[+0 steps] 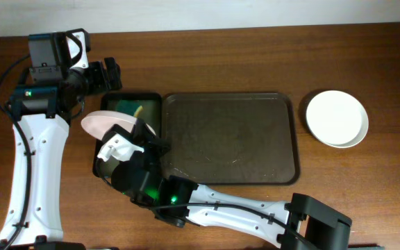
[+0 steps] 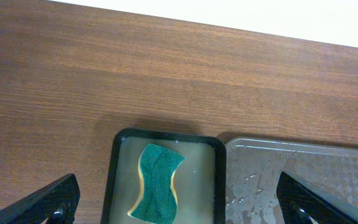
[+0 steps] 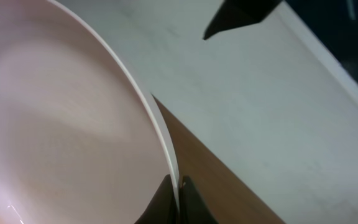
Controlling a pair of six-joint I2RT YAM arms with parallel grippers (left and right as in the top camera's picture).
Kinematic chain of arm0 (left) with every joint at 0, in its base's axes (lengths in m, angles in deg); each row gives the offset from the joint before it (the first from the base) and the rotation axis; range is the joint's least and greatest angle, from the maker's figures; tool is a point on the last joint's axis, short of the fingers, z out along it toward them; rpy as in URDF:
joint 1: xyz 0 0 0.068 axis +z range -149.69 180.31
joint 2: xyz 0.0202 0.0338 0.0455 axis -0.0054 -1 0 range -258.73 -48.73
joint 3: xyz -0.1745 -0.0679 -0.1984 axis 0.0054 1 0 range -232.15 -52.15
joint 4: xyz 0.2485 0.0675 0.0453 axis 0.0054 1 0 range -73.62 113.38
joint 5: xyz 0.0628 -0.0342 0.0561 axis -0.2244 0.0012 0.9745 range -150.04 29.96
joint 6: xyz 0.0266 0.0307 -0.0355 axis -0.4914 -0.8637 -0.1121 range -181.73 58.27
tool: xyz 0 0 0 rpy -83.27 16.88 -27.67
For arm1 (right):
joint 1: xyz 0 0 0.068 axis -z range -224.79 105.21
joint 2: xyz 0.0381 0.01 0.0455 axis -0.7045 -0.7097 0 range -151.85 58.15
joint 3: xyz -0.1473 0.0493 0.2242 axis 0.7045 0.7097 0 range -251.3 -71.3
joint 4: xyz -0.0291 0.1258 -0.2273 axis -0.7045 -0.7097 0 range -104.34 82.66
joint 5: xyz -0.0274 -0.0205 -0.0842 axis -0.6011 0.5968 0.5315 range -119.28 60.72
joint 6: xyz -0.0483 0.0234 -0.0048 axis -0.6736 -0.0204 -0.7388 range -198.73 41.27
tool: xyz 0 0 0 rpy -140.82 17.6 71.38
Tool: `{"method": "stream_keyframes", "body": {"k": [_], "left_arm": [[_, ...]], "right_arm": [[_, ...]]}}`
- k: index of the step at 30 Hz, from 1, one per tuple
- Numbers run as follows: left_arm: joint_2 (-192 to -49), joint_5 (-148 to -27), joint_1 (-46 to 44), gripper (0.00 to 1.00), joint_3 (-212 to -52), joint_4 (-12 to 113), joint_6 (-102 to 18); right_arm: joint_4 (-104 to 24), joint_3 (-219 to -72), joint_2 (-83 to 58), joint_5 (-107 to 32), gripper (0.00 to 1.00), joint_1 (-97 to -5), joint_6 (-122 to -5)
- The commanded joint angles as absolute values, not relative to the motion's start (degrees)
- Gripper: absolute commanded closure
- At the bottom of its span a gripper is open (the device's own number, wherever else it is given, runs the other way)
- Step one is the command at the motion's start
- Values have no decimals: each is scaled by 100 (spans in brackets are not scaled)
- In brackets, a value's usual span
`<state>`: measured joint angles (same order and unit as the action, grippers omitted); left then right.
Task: Clean dirty plates on tray and stack at the side
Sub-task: 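Lift the bowl with the right gripper and rinse it over the water tray, then carry the bowl right toward the stacked plate and bowl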
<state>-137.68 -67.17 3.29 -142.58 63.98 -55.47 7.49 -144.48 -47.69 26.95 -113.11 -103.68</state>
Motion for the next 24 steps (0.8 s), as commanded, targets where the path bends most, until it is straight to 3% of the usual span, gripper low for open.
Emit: {"method": "stream_keyframes", "body": {"k": [1, 4, 8, 11, 16, 20, 24], "left_arm": [[-13797, -6776, 336, 1, -14252, 6409, -5497], [-13797, -6776, 336, 1, -14252, 6409, -5497], [-13797, -6776, 336, 1, -14252, 6409, -5497], [-13797, -6776, 336, 0, -14252, 6409, -5497], [-13797, -6776, 336, 1, -14252, 6409, -5497], [-13797, -6776, 336, 1, -14252, 6409, -5494], [-13797, -6776, 336, 1, -14252, 6409, -5497]], "right_arm": [[795, -14536, -4809, 3077, 96, -11313, -10571], [823, -14536, -4809, 2986, 96, -11232, -10416], [-7, -14536, -4809, 2586, 96, -10845, -8696], [-829, -14536, -4809, 924, 96, -10329, -7398], [-1106, -14536, -4732, -2518, 96, -9195, -6080], [-1111, -14536, -4483, -4837, 96, -7936, -5592], [-1533, -14536, -4409, -5943, 96, -6633, -5568]]}}
